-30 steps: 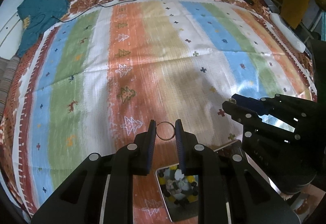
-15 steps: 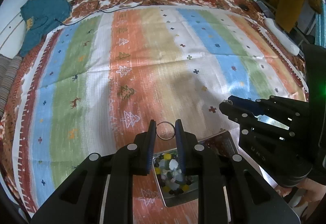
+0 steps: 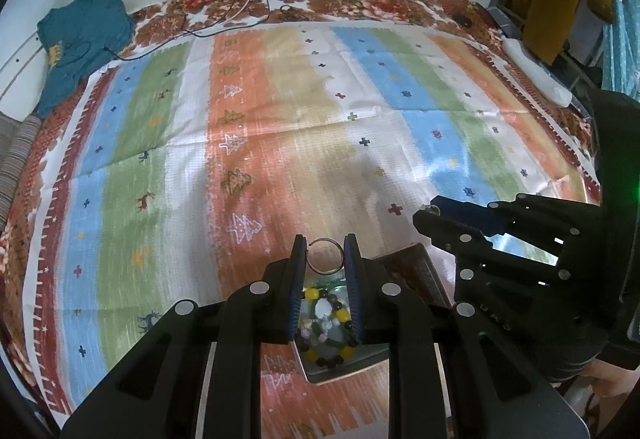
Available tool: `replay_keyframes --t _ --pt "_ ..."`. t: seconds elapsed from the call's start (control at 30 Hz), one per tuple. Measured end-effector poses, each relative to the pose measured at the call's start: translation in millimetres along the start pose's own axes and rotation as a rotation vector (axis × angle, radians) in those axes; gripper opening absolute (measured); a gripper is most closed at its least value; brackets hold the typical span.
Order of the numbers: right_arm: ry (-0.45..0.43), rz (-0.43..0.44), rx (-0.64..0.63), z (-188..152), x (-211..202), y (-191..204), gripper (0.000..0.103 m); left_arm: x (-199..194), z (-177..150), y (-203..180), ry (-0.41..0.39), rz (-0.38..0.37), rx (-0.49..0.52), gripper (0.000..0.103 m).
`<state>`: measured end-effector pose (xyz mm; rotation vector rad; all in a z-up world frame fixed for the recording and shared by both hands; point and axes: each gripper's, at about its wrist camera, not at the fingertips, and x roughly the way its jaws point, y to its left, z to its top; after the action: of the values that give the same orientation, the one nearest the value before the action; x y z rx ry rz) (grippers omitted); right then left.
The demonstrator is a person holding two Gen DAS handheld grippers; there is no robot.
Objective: Organize jewelry
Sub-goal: 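Open the left tool over the tin while the right tool releases the gold ring into it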
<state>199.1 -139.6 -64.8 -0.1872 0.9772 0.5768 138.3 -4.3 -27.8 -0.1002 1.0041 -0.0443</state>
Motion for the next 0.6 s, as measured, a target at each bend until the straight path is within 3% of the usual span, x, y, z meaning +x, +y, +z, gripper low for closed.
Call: replay_keyframes --t 0.6 --pt "-0.003 0.026 -0.011 -24.0 -17.4 10.7 0.016 -20.6 -25.1 -8.4 -0.026 0.0 0.02 0.019"
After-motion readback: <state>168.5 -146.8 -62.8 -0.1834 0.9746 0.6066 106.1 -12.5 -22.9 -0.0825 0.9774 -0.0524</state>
